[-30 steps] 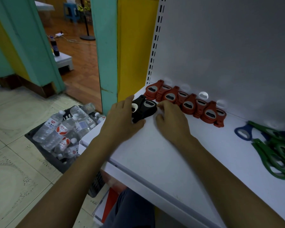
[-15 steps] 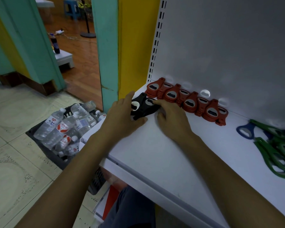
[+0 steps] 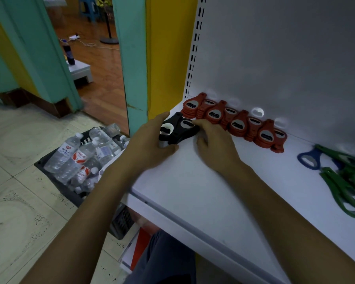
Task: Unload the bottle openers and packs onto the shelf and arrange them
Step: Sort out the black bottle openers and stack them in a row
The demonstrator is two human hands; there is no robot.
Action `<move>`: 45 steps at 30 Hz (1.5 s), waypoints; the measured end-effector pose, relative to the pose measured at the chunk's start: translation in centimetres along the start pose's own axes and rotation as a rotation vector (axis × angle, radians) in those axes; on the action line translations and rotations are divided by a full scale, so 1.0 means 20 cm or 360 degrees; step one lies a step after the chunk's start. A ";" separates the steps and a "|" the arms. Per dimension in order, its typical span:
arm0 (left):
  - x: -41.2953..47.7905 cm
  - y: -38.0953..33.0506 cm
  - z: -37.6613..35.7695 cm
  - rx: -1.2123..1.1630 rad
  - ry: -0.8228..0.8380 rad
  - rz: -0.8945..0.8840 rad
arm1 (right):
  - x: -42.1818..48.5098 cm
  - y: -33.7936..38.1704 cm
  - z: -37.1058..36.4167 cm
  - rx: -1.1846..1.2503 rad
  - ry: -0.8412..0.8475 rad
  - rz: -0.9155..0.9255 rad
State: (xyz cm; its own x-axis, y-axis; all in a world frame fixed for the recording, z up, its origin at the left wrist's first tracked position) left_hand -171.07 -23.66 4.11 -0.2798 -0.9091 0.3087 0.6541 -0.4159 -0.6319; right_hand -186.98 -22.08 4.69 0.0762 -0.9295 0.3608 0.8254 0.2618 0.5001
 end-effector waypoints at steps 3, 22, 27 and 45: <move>0.01 0.00 -0.02 0.0142 0.0011 0.0038 | 0.01 -0.04 -0.01 -0.0021 0.0009 -0.0156; -0.05 -0.17 0.01 0.0728 -0.0087 -0.0269 | -0.07 -0.01 0.08 -0.0044 0.0279 -0.0164; -0.11 -0.46 -0.15 0.0904 -0.0094 -0.0683 | -0.33 -0.13 0.35 -0.0212 0.0080 -0.0116; -0.37 -1.87 -1.43 0.0153 0.0349 -0.1425 | -1.56 -0.91 1.43 -0.0675 -0.0653 -0.1261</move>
State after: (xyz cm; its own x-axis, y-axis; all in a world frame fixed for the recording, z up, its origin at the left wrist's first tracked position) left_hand -213.59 -2.12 5.11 -0.8292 -0.2385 0.5055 0.1827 -0.9704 -0.1581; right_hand -220.43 9.47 6.78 -0.7187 -0.6129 0.3284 0.6923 -0.5865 0.4204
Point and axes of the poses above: each hand's wrist, its own x-axis towards the middle knuckle, its own z-axis out of the back of the hand, y = z × x, the point moved 7 cm from there along x, towards the middle knuckle, and after that the axes turned 4 degrees about x, right-handed, at the moved point
